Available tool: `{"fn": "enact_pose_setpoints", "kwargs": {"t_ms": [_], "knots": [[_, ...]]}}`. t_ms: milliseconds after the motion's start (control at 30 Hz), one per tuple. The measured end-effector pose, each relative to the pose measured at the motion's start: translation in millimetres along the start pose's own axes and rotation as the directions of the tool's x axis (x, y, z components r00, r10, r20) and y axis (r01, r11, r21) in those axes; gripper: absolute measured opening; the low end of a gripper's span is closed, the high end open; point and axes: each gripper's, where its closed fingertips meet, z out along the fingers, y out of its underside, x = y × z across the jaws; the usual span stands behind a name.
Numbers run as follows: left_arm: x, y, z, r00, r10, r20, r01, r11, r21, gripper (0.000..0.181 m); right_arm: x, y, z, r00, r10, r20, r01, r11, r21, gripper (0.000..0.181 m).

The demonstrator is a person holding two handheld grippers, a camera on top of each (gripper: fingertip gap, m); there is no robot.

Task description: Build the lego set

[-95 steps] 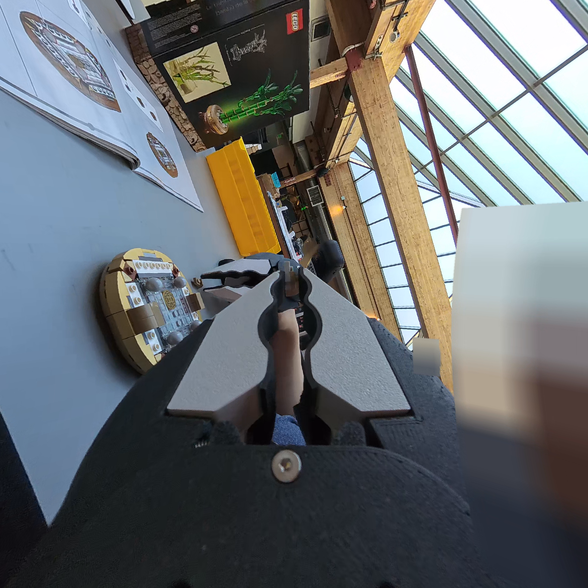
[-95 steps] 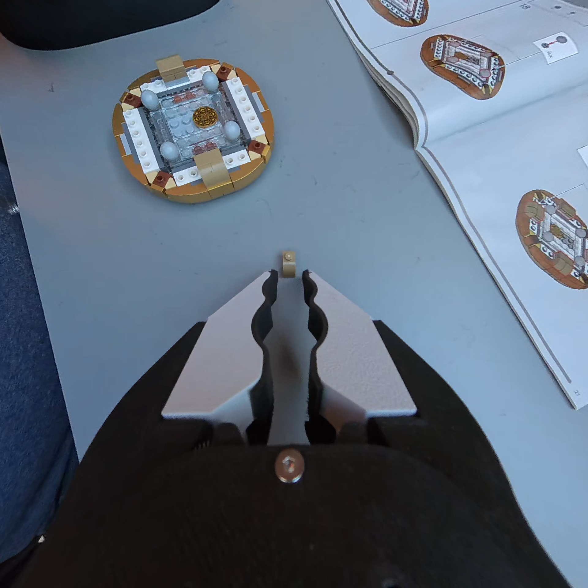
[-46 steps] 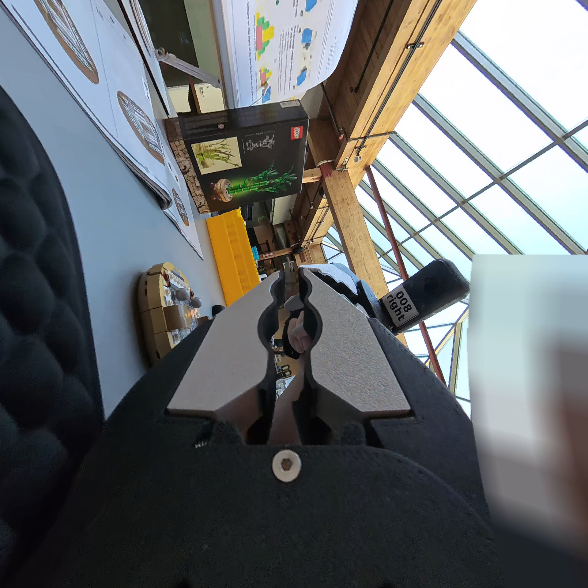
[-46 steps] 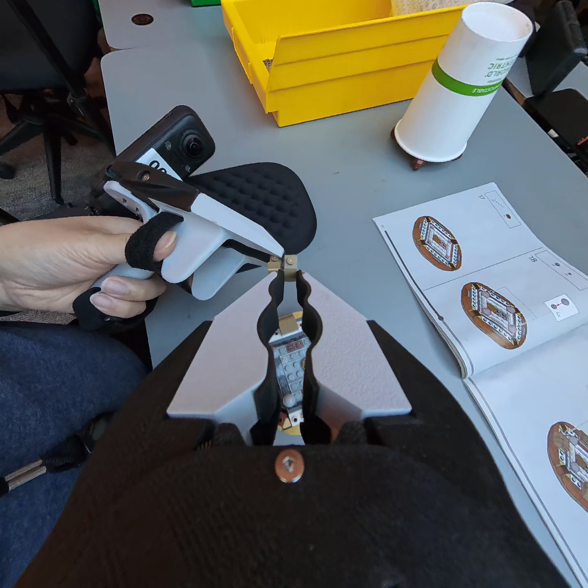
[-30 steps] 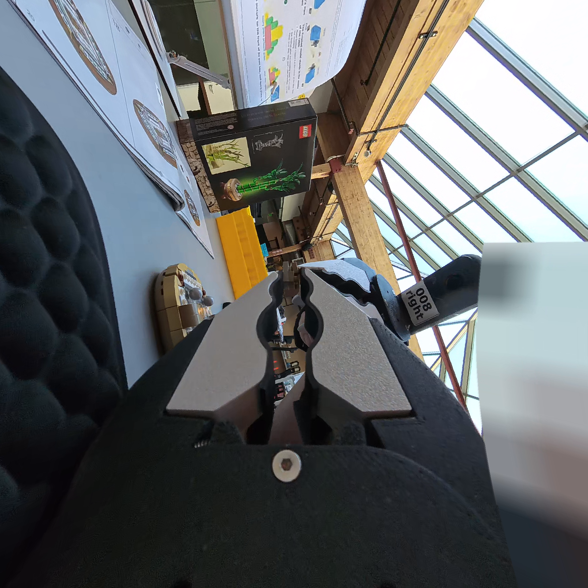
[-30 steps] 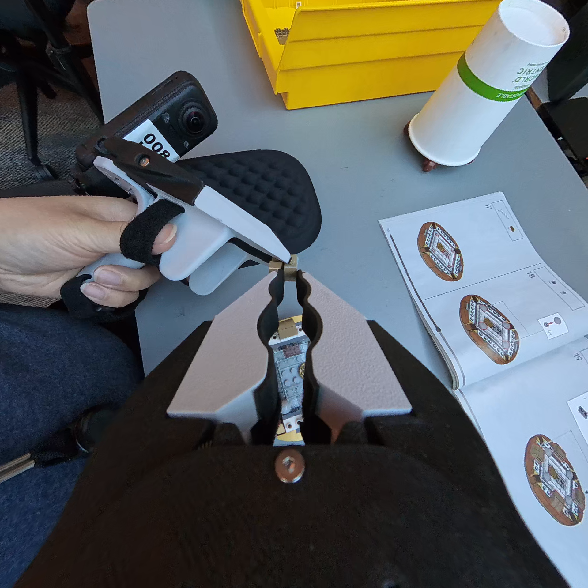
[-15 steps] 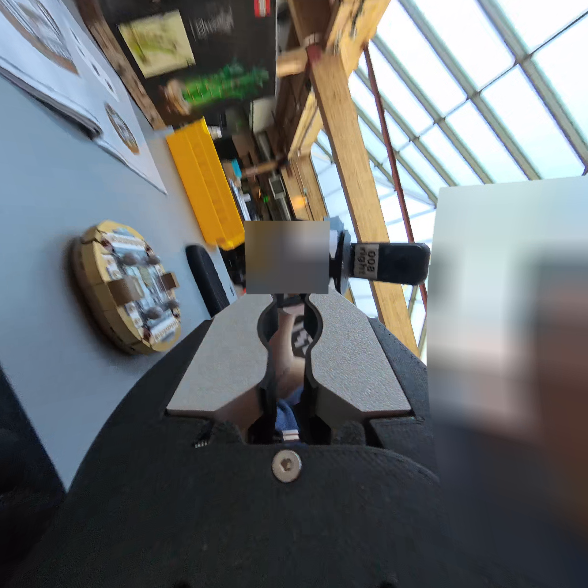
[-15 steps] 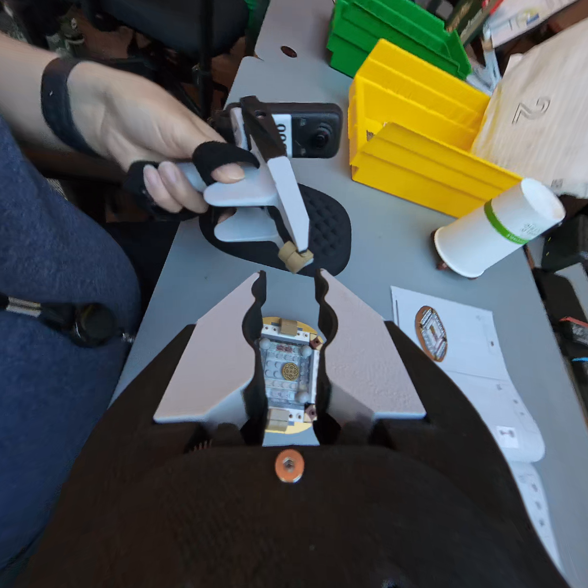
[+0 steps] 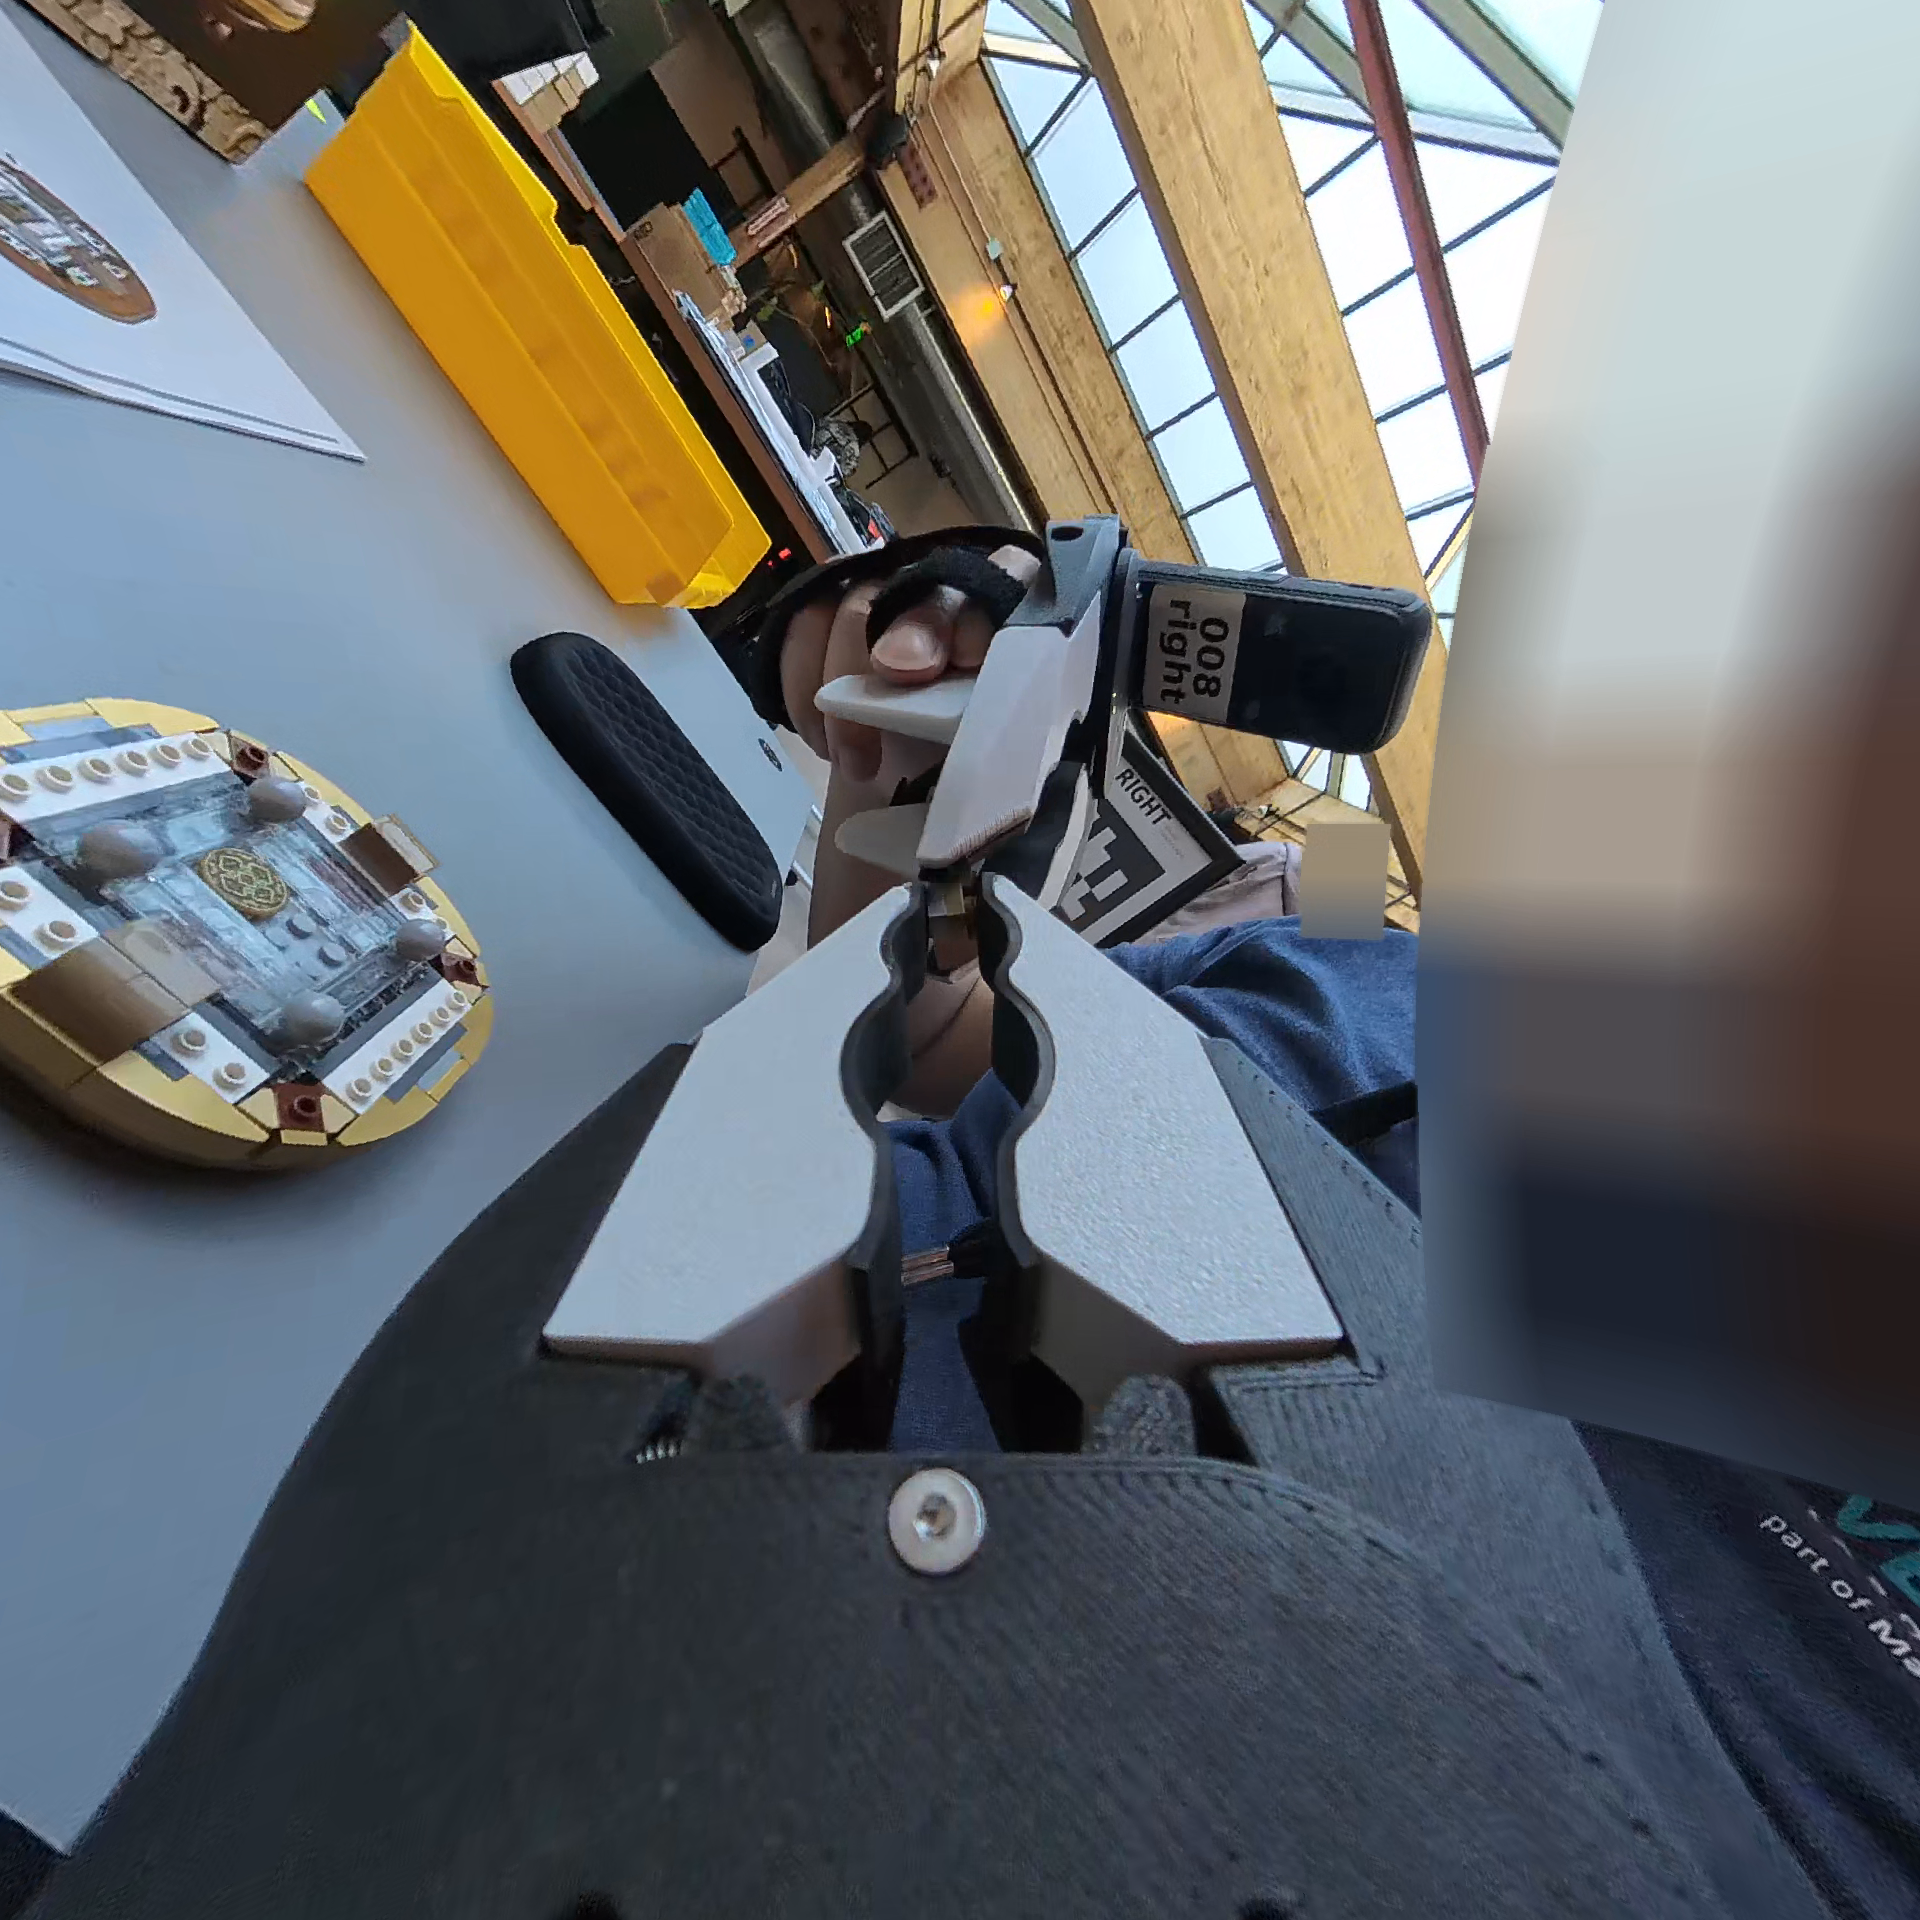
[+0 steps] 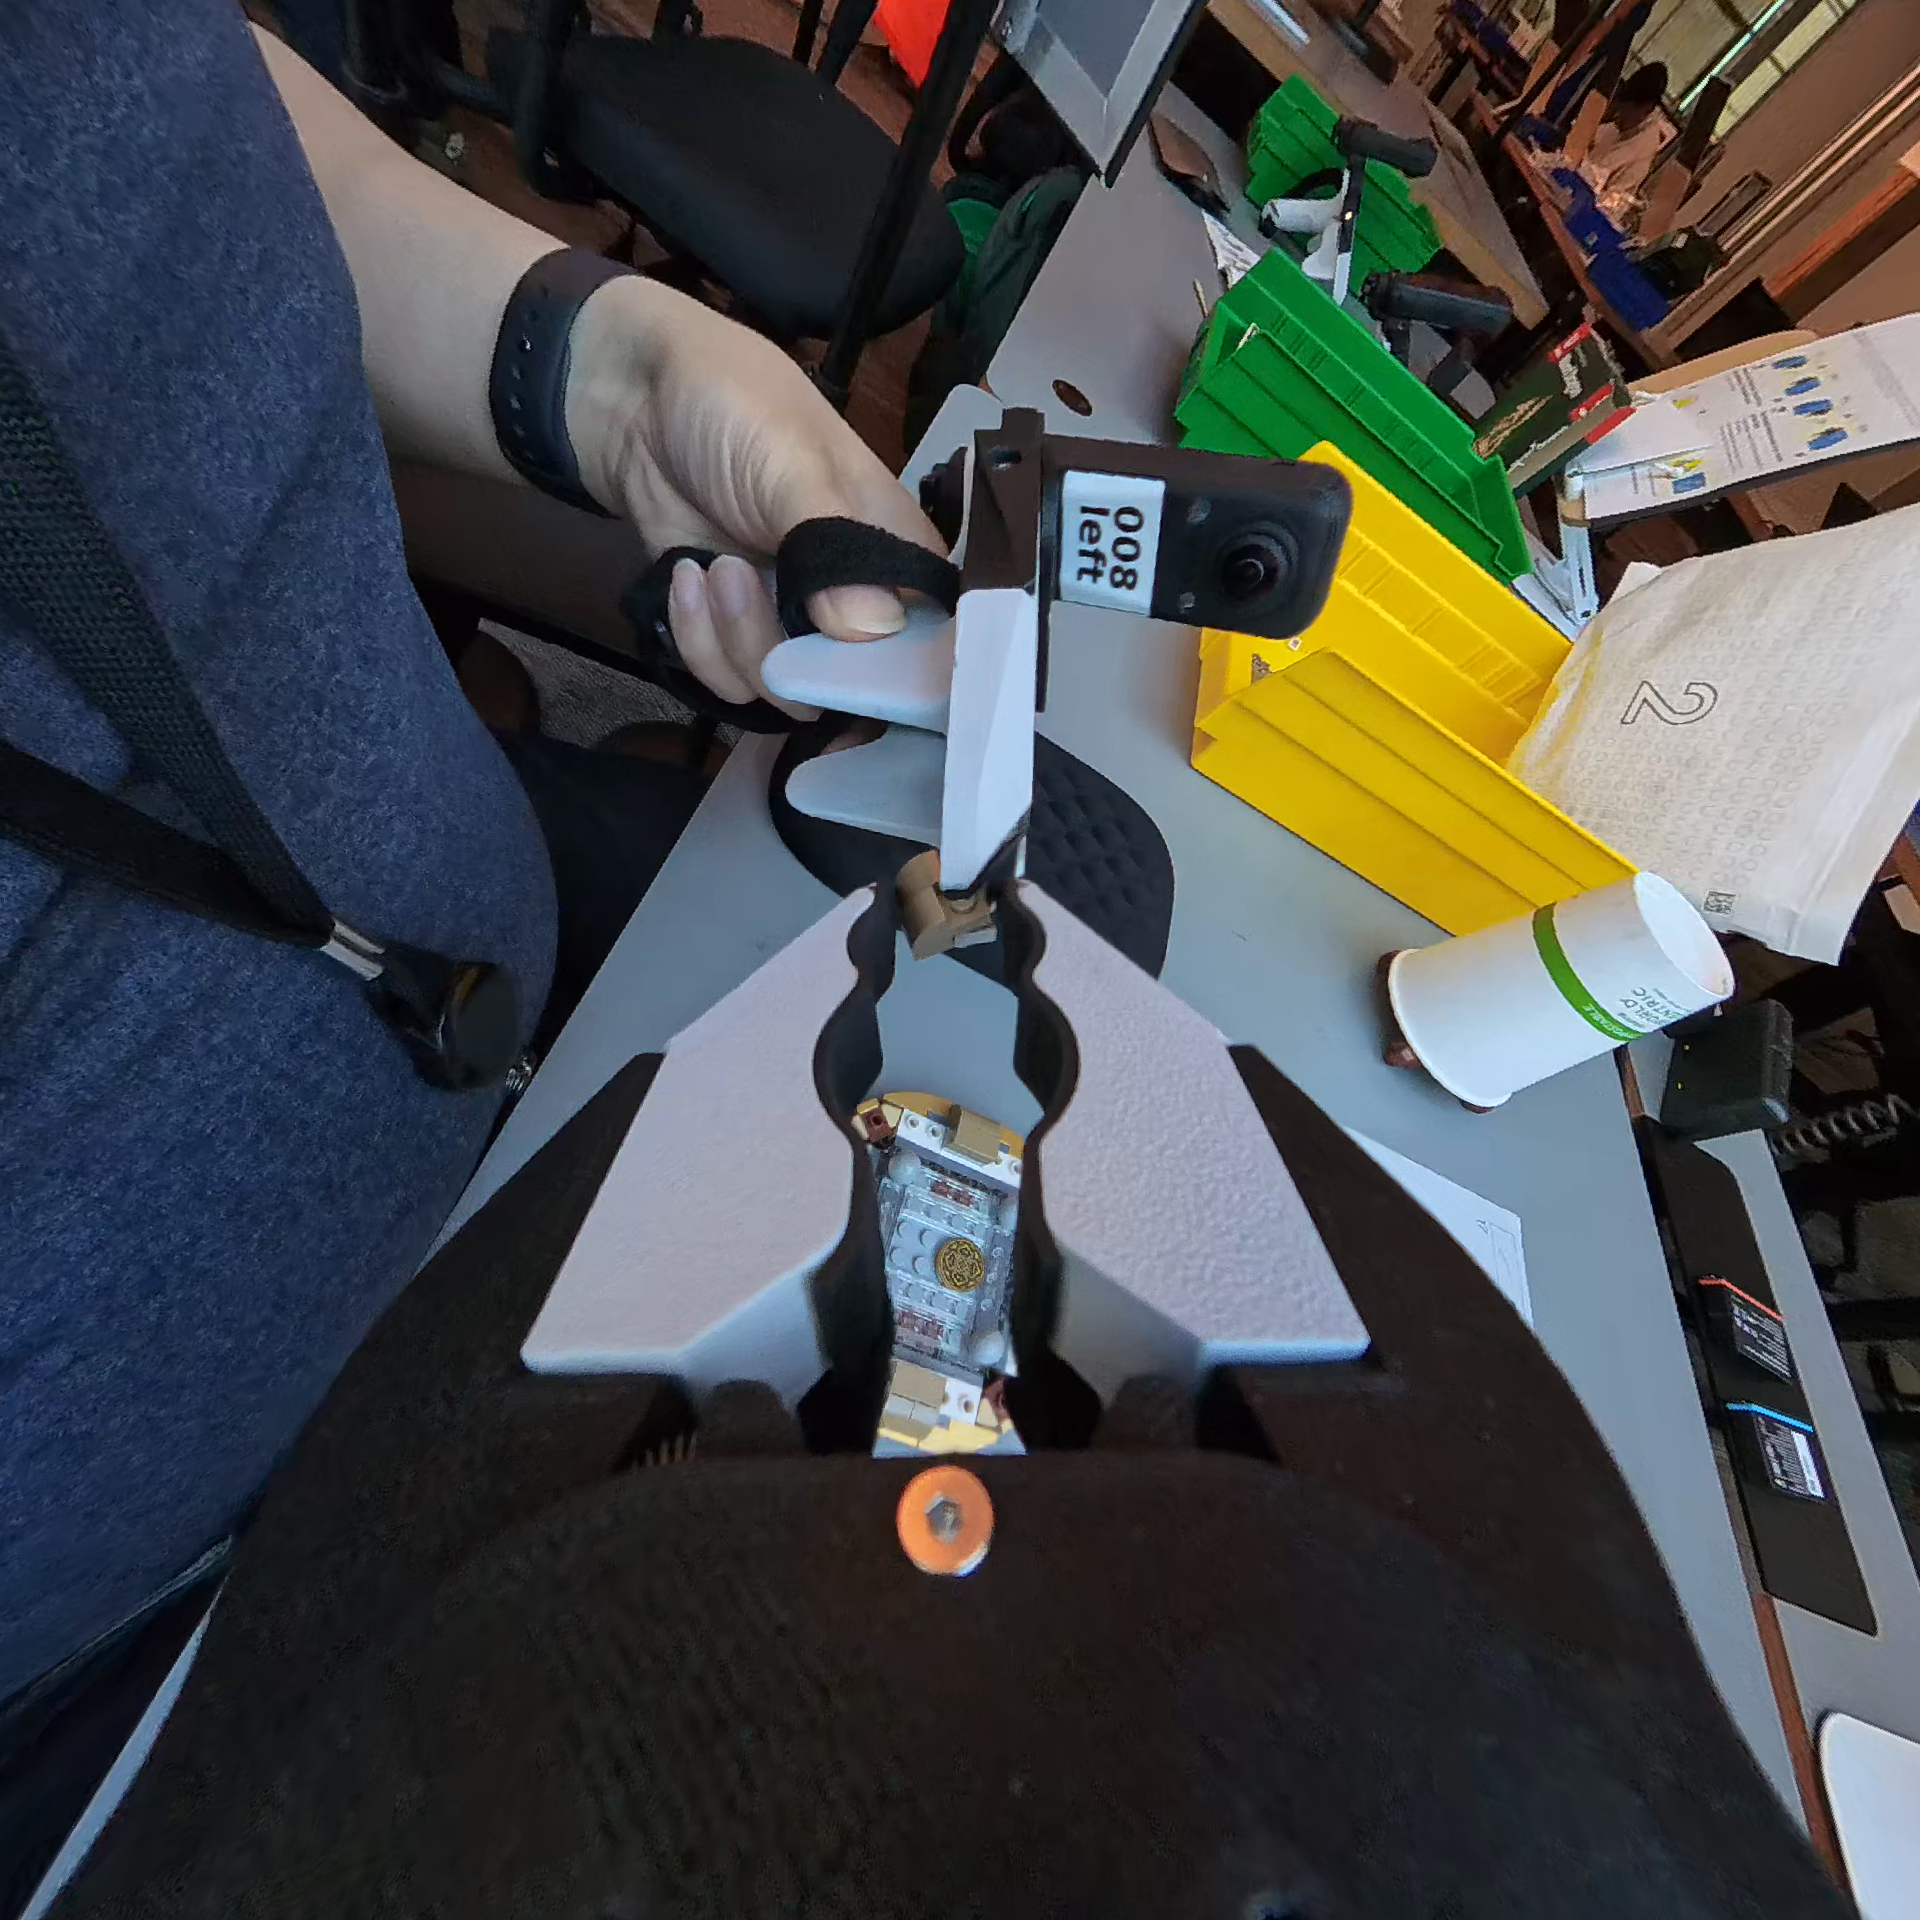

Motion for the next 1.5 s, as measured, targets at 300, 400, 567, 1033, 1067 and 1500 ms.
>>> {"fn": "enact_pose_setpoints", "kwargs": {"t_ms": [300, 400, 567, 1033, 1067, 1500], "knots": [[9.1, -4.0, 3.3, 0.998, 0.065, -0.016, -0.064, 0.998, 0.017, 0.007, 4.1, -3.9, -5.2, 0.997, -0.036, -0.072, 0.034, 0.999, -0.022, 0.017], [13.1, -6.6, 2.9, 0.996, 0.082, -0.022, -0.081, 0.996, 0.033, 0.007, 7.3, -8.6, -8.1, 0.989, -0.077, -0.125, 0.075, 0.997, -0.019, 0.021], [16.6, -1.3, 4.9, 0.994, 0.103, -0.021, -0.103, 0.995, 0.0, 0.007, -1.2, -16.2, -14.0, 0.989, -0.105, -0.107, 0.107, 0.994, 0.016, 0.023], [15.2, -1.3, 5.9, 0.997, 0.066, -0.044, -0.066, 0.998, 0.008, 0.007, 0.1, -12.8, -14.7, 0.994, -0.048, -0.098, 0.05, 0.999, 0.016, 0.016], [15.0, -1.7, 5.6, 0.997, 0.065, -0.044, -0.065, 0.998, 0.01, 0.007, 0.5, -12.7, -14.5, 0.994, -0.046, -0.102, 0.048, 0.999, 0.017, 0.016], [23.6, 0.4, 8.5, 0.985, 0.165, -0.047, -0.165, 0.986, 0.004, 0.007, -1.4, -20.6, -19.7, 0.995, 0.001, -0.101, 0.009, 0.995, 0.098, 0.016]]}}
